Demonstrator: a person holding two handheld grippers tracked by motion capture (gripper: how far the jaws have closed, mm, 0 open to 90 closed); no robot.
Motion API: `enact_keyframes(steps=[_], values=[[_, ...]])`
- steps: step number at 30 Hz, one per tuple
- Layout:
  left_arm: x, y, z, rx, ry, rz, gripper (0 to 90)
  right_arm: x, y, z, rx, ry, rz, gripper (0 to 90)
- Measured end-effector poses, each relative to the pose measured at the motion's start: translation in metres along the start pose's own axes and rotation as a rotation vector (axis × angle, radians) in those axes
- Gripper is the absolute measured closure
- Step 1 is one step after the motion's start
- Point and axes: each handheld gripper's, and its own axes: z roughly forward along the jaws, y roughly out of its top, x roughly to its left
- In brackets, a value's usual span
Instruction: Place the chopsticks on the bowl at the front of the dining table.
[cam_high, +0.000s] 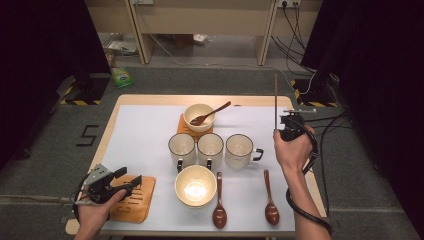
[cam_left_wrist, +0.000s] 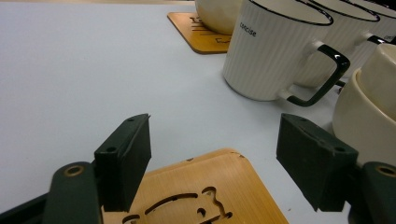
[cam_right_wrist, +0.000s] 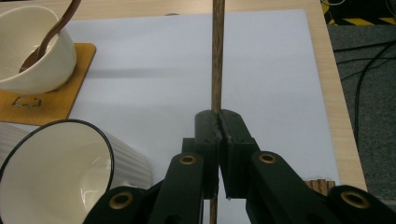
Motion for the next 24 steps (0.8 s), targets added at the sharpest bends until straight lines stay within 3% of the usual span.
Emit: enact_keyframes(steps=[24], values=[[0.0001, -0.0001, 0.0004, -0.001, -0.002, -0.002, 25.6, 0.0089, 0.0099, 0.0018, -0.030, 0.009, -0.017, 86.4]])
